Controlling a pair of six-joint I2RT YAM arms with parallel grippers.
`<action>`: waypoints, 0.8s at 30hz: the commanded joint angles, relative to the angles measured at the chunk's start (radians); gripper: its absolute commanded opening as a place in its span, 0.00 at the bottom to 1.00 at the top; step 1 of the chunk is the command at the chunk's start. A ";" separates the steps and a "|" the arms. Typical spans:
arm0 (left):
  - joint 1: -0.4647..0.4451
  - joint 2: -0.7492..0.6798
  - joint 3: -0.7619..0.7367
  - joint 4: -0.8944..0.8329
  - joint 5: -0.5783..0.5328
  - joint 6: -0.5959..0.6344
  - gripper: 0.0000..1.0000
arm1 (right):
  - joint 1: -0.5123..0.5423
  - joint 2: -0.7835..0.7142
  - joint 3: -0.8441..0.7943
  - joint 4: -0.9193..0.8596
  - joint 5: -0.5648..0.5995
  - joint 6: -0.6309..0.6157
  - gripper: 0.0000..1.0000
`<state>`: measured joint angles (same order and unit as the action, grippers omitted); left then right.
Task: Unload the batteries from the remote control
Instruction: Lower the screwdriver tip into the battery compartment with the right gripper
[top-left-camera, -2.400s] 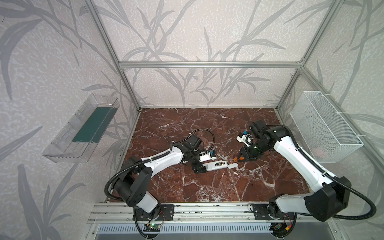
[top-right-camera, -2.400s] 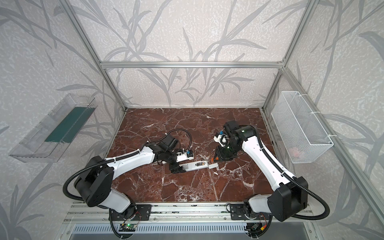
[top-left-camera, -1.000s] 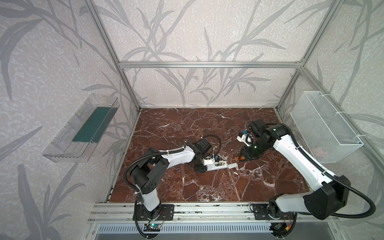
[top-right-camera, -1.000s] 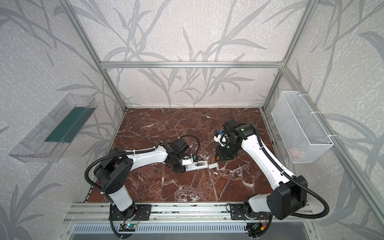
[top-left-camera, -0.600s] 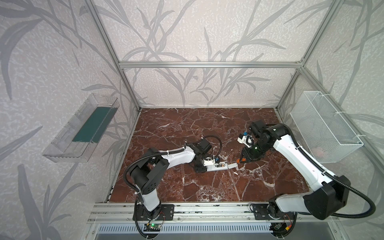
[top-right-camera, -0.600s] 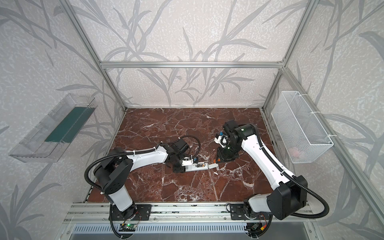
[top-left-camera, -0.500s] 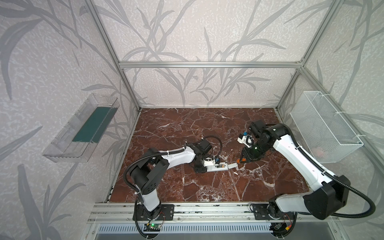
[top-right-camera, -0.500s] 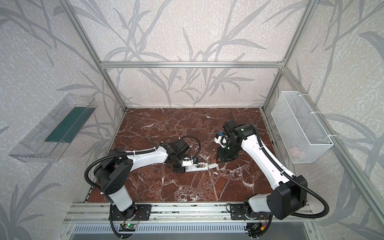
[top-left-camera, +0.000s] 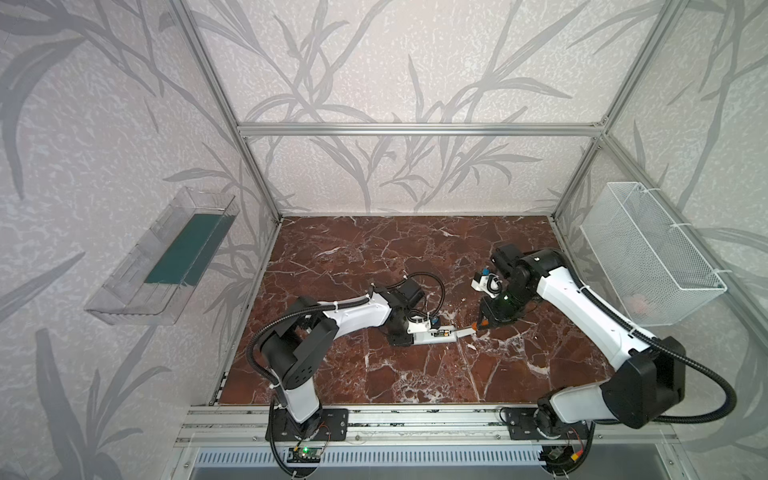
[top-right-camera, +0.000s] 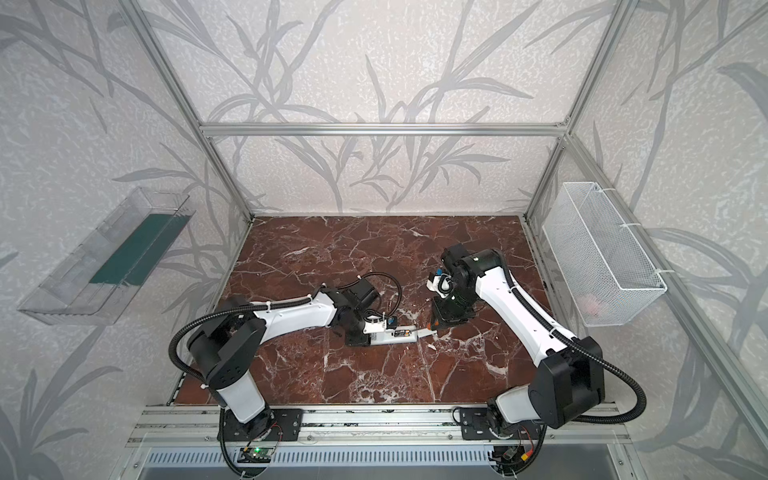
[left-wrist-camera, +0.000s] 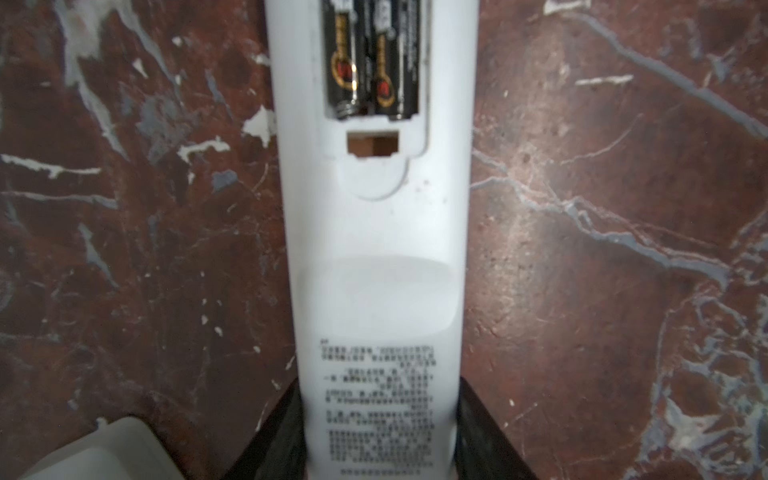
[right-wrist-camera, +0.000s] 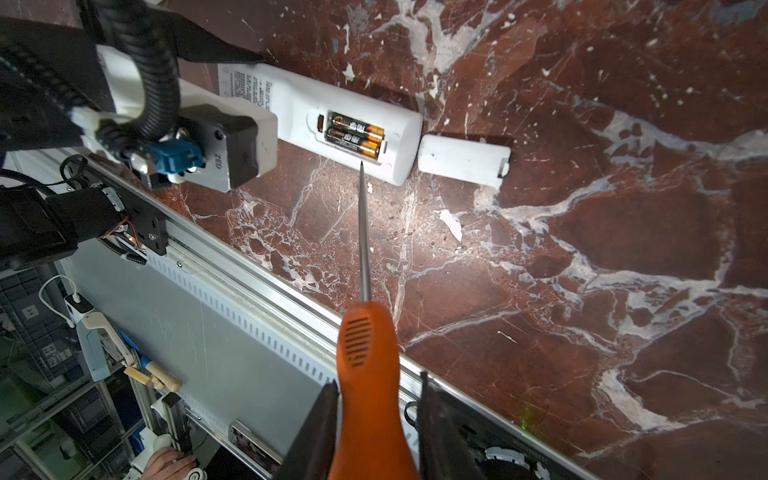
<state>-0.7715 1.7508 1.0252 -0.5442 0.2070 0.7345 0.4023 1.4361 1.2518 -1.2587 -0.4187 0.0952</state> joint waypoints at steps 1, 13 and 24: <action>-0.014 0.004 -0.020 -0.068 0.018 0.039 0.33 | 0.006 0.023 -0.008 0.004 0.000 -0.014 0.00; -0.017 0.015 -0.018 -0.068 0.009 0.034 0.32 | 0.006 0.057 -0.030 0.031 0.004 -0.016 0.00; -0.019 0.019 -0.019 -0.068 0.004 0.034 0.32 | 0.006 0.073 -0.052 0.054 -0.002 -0.015 0.00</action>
<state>-0.7761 1.7508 1.0252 -0.5453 0.2020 0.7341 0.4042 1.5017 1.2175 -1.2060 -0.4168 0.0849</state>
